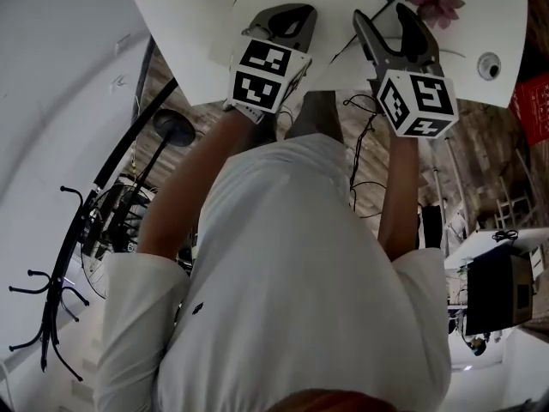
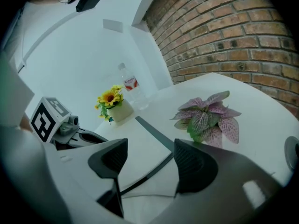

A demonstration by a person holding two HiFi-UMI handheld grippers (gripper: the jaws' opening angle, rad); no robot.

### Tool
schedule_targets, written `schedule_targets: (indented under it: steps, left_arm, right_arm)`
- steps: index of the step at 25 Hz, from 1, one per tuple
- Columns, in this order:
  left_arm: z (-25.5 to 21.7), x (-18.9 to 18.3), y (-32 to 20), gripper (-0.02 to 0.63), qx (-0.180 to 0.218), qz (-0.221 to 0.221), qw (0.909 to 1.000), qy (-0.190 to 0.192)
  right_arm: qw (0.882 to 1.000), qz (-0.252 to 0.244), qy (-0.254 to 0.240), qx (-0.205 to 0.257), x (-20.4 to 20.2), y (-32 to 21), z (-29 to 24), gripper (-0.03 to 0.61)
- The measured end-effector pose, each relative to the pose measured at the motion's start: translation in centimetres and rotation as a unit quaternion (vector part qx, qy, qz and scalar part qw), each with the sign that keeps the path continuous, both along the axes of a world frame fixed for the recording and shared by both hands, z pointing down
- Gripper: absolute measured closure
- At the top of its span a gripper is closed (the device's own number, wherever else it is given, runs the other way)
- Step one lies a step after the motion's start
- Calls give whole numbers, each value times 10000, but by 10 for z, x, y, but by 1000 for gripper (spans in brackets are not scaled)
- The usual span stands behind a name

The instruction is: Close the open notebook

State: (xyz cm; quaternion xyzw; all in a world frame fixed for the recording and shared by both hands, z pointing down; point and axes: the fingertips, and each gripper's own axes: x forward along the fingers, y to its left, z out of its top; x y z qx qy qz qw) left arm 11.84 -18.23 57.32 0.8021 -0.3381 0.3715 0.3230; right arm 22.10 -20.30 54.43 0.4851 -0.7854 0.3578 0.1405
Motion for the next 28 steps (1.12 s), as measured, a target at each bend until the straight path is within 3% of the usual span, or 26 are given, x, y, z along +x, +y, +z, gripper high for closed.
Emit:
schedule_targets:
  steps: [10,18,24,26,28]
  left_arm:
    - [10,2,-1,604,-173,-60,9998,82]
    - [11,0,-1,604,-299,-131,9993,196]
    - [13,1,0,604,-283,-153,9992,229]
    - [12,0,0,604,-255,-154,9993,216]
    - [12,0,0,604,-247,-159,9994,201]
  right_arm:
    - [9996,65,-18,-261,5,-13,22,261]
    - [9977,85,463,-485,2,-15,31,261]
    - [9980,211,153,-575,3,-14,31,262]
    - [9979,75,38,-644,-5,-11,31,316]
    - [9977,37,-28,-676,-9,-9,31,316]
